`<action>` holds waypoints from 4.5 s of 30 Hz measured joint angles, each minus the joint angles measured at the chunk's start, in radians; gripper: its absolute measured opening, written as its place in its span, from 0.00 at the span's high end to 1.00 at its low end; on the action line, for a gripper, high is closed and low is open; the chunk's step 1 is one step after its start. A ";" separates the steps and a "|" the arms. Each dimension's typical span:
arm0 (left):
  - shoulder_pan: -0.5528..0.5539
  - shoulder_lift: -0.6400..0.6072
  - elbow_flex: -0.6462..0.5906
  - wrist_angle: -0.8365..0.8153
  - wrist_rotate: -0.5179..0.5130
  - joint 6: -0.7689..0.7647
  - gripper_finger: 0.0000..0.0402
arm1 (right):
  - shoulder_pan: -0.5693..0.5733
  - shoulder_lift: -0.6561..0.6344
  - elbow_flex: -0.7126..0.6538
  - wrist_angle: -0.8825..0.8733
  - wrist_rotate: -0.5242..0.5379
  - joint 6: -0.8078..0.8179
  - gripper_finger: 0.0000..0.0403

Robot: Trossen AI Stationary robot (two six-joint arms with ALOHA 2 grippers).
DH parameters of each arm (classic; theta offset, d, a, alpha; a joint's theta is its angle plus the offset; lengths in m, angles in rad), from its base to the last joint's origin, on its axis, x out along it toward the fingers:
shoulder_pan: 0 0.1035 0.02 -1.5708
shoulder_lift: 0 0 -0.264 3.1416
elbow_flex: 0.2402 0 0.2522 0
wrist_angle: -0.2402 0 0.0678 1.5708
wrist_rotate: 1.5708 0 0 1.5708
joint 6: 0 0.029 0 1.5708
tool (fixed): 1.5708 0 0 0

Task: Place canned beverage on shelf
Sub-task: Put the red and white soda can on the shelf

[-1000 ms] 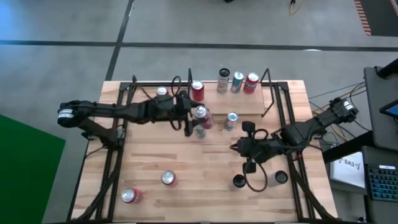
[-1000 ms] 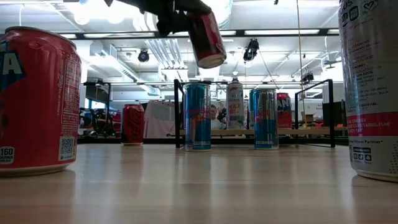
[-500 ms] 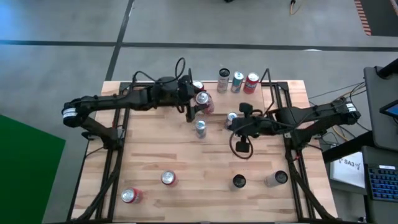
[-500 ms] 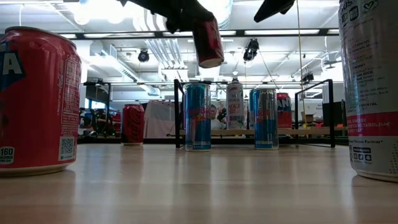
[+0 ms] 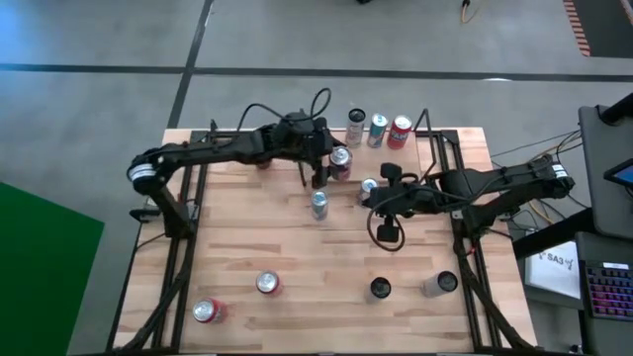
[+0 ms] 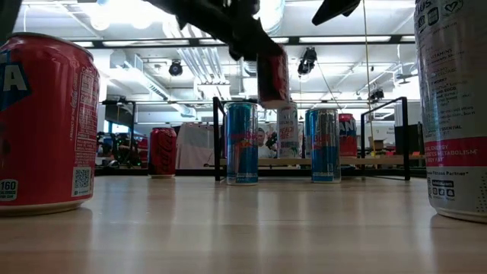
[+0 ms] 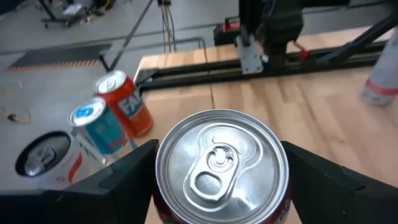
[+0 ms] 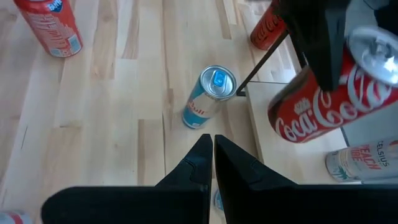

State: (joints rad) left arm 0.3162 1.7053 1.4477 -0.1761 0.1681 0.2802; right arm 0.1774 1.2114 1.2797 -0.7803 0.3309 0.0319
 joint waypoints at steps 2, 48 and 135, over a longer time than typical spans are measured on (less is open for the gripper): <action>0.015 0.025 0.015 -0.005 0.002 0.000 0.29 | -0.001 0.000 0.000 0.000 0.000 0.000 0.98; 0.072 0.160 -0.085 0.236 -0.030 -0.143 0.28 | -0.001 0.000 -0.004 0.012 0.002 0.002 0.98; 0.049 0.159 -0.184 0.310 -0.123 -0.128 0.28 | -0.002 0.000 -0.005 0.017 0.010 0.009 0.98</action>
State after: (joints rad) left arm 0.3653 1.8640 1.2640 0.1338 0.0452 0.1520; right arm 0.1757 1.2114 1.2751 -0.7631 0.3405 0.0406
